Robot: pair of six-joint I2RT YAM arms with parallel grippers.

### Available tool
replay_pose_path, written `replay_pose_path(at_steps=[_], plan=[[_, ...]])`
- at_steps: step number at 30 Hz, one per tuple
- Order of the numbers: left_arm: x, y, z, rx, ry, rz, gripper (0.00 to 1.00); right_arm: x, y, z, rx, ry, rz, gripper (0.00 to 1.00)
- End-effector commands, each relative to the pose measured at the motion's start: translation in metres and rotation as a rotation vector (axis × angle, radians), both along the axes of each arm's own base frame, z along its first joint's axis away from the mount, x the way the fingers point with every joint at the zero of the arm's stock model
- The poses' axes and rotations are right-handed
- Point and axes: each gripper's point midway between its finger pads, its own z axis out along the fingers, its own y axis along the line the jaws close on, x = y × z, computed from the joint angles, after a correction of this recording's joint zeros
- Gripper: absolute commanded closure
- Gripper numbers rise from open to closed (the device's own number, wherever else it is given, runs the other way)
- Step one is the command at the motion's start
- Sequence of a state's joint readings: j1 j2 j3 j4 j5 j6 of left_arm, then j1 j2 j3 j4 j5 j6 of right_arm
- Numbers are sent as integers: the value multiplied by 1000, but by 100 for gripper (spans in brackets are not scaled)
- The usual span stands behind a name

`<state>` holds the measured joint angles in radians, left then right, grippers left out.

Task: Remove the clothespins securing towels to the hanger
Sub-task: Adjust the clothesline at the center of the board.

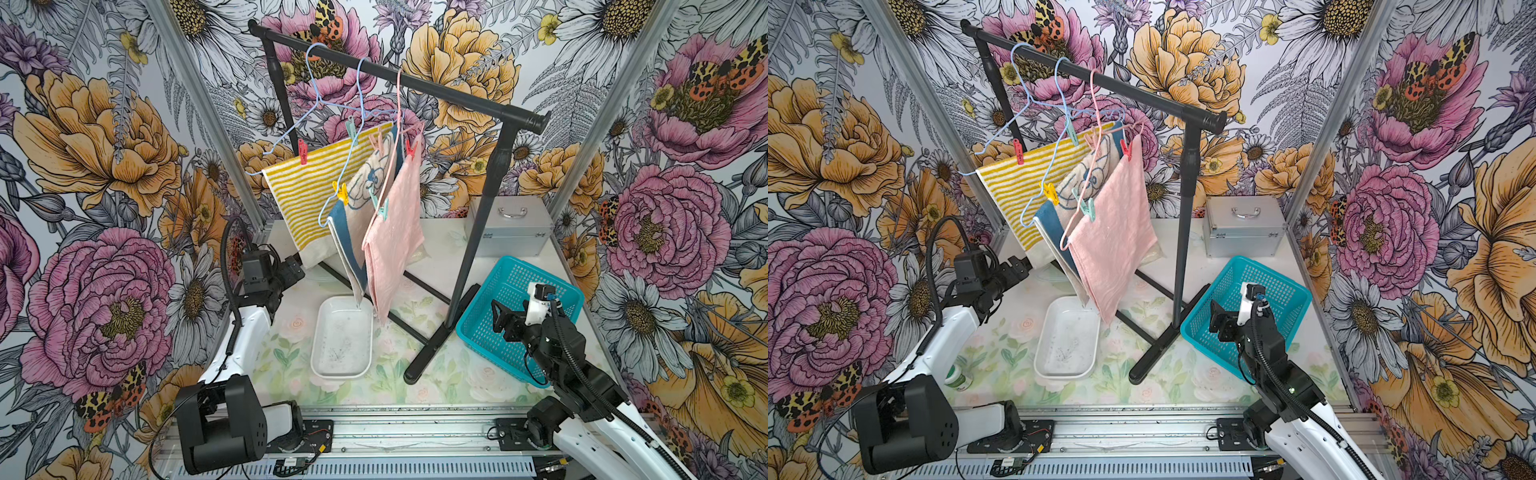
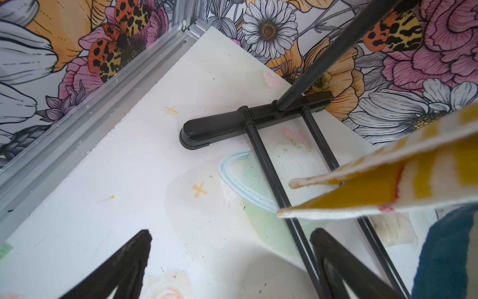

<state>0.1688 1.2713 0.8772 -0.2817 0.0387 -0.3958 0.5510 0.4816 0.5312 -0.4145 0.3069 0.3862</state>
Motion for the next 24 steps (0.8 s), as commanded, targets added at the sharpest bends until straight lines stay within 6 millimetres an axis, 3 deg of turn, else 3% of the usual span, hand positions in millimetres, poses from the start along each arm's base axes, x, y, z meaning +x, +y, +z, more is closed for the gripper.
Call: replay_pose_path(at_steps=[1, 4, 9, 13, 24], plan=[[7, -8, 9, -54, -14, -31, 2, 0, 28, 5, -51, -28, 132, 12], [6, -8, 9, -48, -16, -40, 2, -4, 55, 9, -79, -58, 245, 16], [3, -10, 8, -50, -19, -48, 1, -8, 80, 9, -87, -100, 341, 16], [2, -10, 11, -48, -37, -51, 1, 1, 90, 5, -113, -94, 342, 16], [11, -3, 26, -58, -97, -28, 1, 53, 96, 13, -86, -135, 162, 16]])
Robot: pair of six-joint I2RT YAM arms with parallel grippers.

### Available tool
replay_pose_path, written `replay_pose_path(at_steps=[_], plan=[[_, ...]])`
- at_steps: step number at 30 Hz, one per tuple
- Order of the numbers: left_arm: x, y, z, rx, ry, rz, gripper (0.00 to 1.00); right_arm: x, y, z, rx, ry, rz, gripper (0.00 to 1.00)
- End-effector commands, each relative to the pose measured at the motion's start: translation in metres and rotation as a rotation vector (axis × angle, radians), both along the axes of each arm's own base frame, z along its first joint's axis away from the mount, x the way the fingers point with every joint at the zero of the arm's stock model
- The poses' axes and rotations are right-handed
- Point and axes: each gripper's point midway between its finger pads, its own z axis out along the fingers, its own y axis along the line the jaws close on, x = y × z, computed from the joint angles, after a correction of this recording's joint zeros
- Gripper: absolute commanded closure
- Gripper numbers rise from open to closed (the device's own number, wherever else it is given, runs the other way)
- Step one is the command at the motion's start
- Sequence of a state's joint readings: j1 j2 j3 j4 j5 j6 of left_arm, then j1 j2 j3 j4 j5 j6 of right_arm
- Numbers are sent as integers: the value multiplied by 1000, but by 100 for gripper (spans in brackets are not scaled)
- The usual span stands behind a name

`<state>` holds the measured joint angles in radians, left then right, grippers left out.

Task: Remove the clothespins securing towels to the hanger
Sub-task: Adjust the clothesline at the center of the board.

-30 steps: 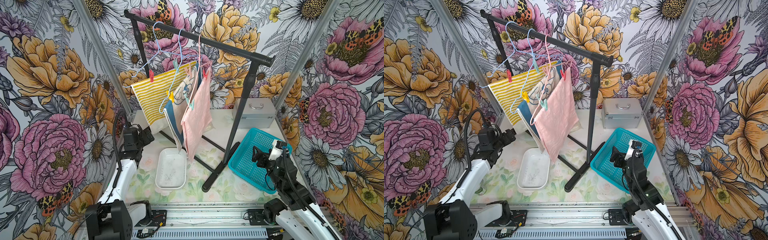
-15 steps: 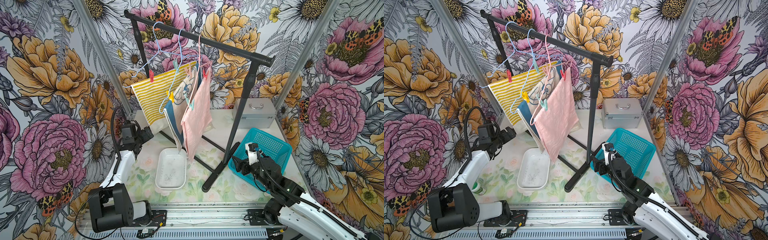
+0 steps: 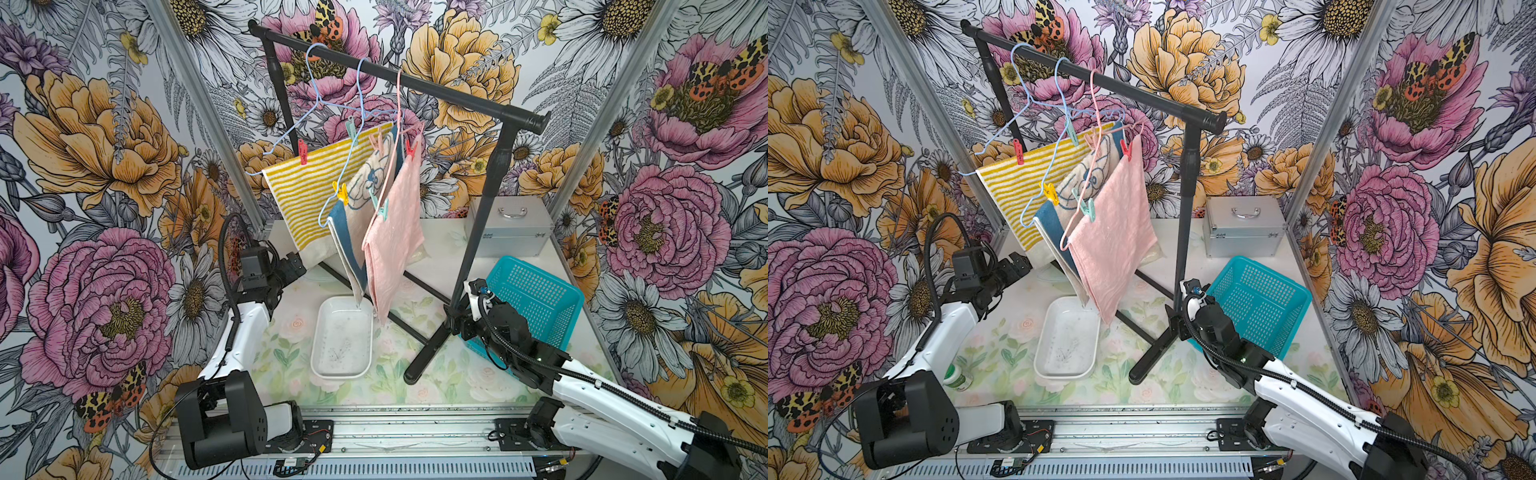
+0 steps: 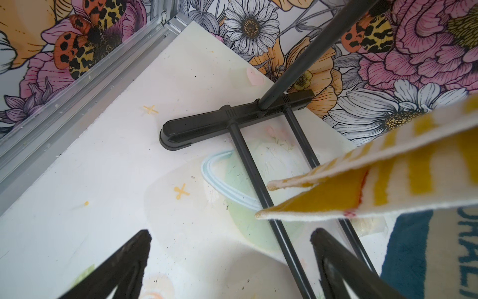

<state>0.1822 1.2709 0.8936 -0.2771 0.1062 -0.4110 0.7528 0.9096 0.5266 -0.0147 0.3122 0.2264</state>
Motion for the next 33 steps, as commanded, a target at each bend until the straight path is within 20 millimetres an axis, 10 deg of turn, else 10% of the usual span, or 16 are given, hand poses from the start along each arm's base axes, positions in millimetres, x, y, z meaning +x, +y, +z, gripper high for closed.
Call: replay_pose_path(at_steps=[1, 13, 33], plan=[[7, 4, 17, -11, -69, 7, 1, 22, -4, 43, 90, -112, -96, 16], [16, 15, 16, -26, -81, 35, 1, 55, -29, 55, 103, -136, -186, 17], [21, 22, 8, -16, -64, 41, 1, 112, 0, 61, 73, -146, -118, 17]])
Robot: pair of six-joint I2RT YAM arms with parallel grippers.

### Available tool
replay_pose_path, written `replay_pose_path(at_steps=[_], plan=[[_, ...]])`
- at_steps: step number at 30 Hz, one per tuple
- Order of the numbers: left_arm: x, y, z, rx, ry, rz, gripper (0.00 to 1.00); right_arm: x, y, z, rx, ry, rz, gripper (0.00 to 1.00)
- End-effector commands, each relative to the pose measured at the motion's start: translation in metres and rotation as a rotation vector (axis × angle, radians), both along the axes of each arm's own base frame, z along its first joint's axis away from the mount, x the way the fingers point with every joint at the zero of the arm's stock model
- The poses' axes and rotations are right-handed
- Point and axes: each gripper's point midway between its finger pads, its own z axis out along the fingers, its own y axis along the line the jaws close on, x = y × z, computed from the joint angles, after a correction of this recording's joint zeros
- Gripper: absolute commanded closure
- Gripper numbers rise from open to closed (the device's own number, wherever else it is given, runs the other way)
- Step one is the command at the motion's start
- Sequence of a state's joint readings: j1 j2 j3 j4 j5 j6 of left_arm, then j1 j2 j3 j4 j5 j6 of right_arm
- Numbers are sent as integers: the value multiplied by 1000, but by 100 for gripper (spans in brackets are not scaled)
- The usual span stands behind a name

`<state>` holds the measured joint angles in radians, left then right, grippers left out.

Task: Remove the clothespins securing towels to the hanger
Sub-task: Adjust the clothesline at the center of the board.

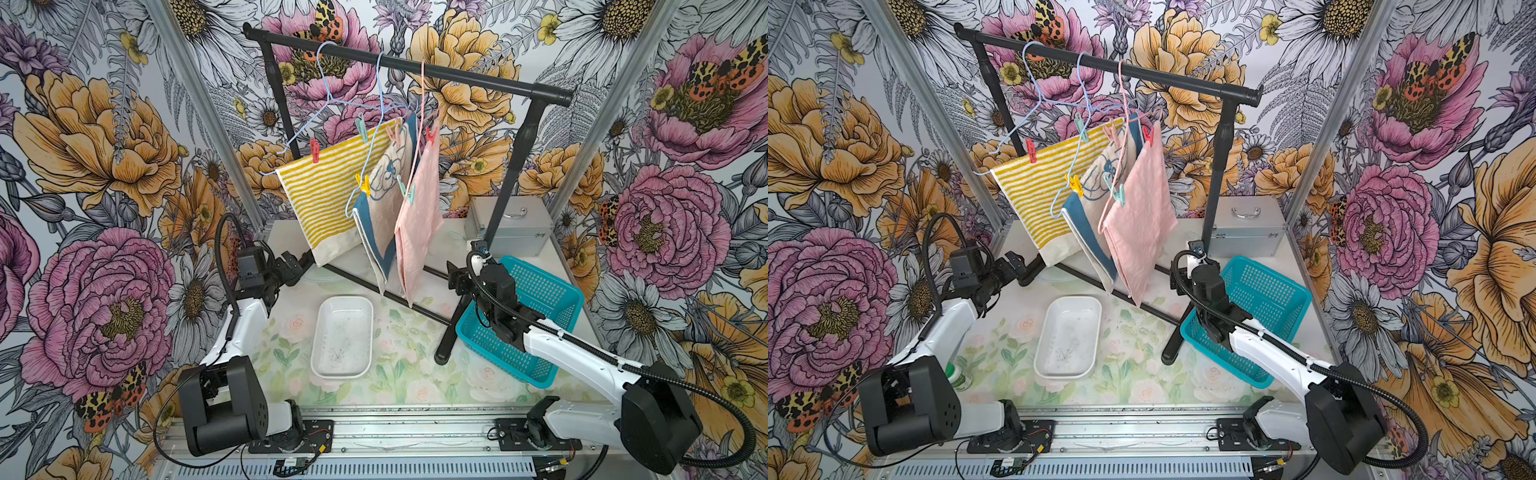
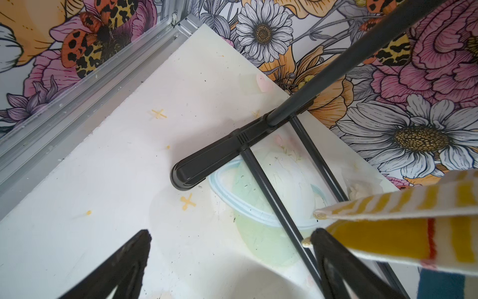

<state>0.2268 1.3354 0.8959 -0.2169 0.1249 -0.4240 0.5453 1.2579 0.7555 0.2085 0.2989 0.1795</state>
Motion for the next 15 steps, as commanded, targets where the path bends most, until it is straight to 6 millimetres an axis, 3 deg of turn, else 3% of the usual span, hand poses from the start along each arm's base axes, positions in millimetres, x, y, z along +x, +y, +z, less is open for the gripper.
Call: replay_pose_path(at_steps=[1, 15], plan=[[11, 6, 21, 7, -67, 5, 1, 11, 15, 25, 39, -57, 65, 17], [13, 10, 26, 5, -86, 9, 1, 52, 22, 26, -40, -8, 122, 16]])
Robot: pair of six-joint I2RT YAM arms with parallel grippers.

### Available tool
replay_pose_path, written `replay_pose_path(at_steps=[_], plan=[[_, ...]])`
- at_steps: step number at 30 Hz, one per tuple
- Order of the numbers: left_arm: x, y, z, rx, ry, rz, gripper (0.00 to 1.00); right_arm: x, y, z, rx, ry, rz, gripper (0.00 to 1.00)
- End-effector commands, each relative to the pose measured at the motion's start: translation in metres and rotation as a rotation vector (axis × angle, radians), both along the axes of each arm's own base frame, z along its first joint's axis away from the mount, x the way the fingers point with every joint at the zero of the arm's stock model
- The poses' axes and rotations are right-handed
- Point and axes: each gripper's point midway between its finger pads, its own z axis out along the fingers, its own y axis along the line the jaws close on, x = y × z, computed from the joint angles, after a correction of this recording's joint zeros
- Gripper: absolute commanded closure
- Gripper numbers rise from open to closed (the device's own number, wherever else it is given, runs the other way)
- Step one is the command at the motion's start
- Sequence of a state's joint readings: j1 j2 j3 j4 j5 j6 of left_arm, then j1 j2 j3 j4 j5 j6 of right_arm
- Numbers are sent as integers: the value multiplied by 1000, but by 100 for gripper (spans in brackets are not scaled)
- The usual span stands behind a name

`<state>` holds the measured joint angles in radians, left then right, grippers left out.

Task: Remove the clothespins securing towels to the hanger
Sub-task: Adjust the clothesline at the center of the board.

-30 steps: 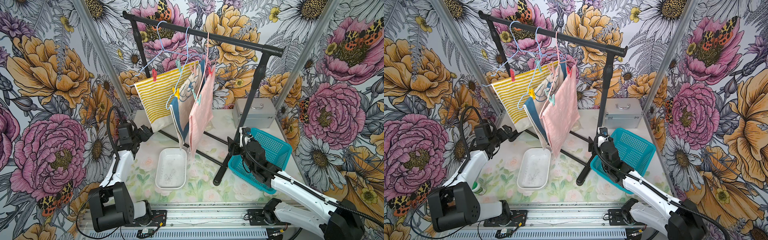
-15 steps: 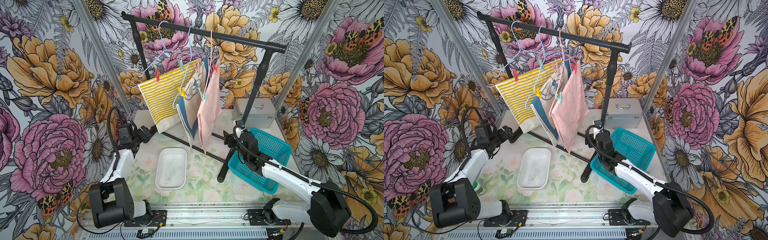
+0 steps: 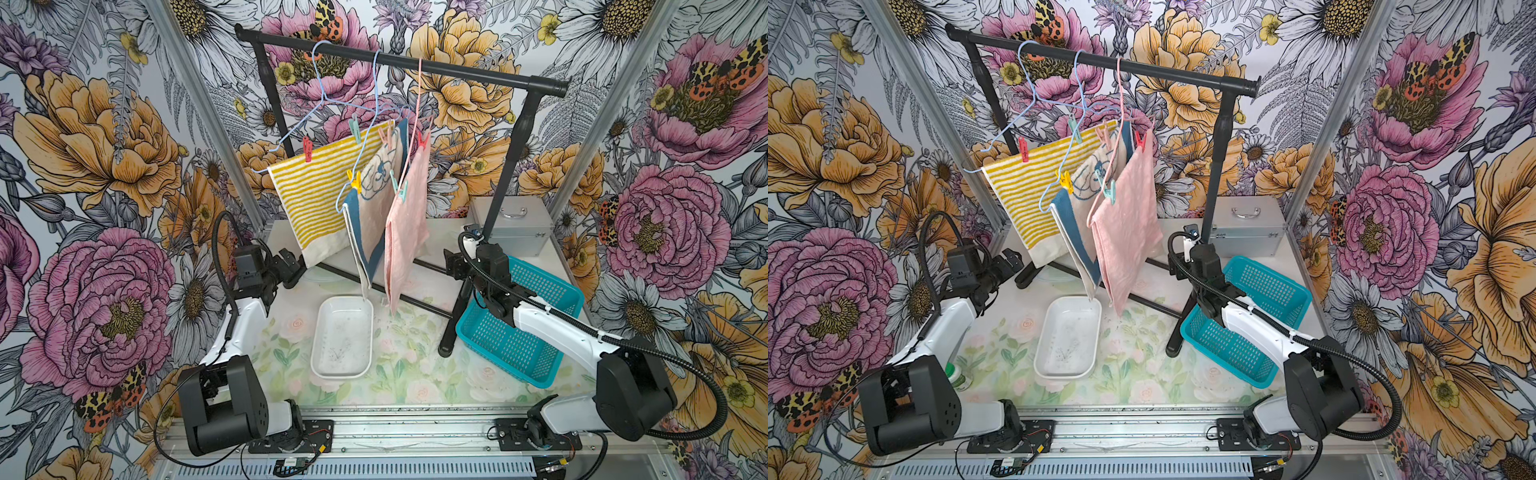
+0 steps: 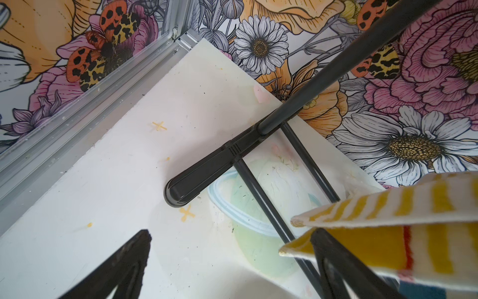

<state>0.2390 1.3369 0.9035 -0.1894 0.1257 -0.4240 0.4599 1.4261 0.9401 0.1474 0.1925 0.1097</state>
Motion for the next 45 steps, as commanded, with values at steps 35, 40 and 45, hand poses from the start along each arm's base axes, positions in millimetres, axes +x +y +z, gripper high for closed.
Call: replay_pose_path(at_steps=[35, 40, 45], plan=[[15, 8, 23, -6, -69, 3, 1, 56, 60, 23, -45, 118, 274, 17], [15, 8, 26, 1, -69, 1, 1, 69, 60, 25, -44, 129, 265, 16], [16, 8, 29, 7, -71, -3, 1, 85, 51, 24, -44, 152, 218, 16]])
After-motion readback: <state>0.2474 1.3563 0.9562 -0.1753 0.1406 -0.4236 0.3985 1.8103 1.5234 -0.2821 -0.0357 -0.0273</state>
